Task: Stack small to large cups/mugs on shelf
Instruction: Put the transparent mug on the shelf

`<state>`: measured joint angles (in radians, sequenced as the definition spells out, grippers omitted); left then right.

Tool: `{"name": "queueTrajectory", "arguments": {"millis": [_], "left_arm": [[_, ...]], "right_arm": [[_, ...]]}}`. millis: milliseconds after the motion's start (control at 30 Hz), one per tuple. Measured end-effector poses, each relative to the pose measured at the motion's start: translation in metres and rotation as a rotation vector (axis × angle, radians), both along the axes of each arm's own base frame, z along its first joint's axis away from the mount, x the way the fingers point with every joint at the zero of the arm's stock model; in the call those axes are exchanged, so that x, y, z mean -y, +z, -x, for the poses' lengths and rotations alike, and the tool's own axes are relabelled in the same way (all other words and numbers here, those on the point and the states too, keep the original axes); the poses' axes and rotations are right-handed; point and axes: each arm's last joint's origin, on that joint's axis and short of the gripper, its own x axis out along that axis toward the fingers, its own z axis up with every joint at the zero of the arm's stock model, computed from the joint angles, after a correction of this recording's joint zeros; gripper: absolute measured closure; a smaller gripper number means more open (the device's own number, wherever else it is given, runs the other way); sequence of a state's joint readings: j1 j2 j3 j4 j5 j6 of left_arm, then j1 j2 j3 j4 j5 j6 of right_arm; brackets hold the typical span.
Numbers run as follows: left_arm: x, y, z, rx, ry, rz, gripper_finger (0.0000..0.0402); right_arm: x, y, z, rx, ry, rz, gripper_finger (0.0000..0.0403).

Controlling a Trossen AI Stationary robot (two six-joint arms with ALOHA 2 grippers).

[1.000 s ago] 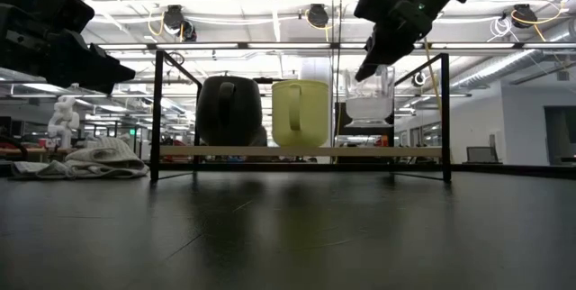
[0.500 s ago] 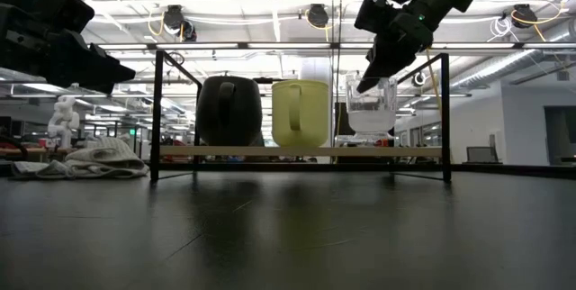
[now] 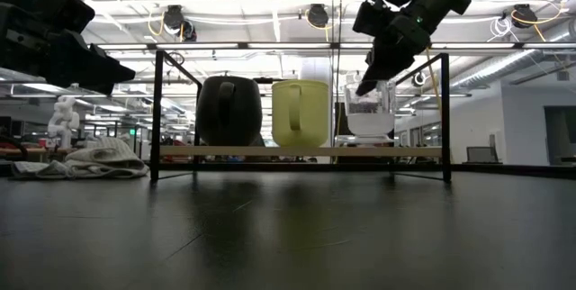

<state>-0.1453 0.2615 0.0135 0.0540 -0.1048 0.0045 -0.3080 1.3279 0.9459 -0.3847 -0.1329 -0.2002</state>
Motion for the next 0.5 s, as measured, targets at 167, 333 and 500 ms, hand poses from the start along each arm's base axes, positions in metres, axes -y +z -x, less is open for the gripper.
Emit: {"name": "queueTrajectory", "arguments": {"millis": [167,333,500], "left_arm": [[0.0,0.0,0.0,-0.001,0.0,0.0,0.0369],[0.0,0.0,0.0,-0.001,0.0,0.001,0.0369],[0.0,0.0,0.0,0.0,0.001,0.002,0.0369]], "right_arm": [[0.001,-0.006,-0.004,-0.018,0.001,-0.005,0.0403],[0.003,-0.01,-0.008,-0.013,0.0,-0.001,0.0403],[0.008,-0.012,-0.009,-0.01,-0.017,0.0,0.0403]]}}
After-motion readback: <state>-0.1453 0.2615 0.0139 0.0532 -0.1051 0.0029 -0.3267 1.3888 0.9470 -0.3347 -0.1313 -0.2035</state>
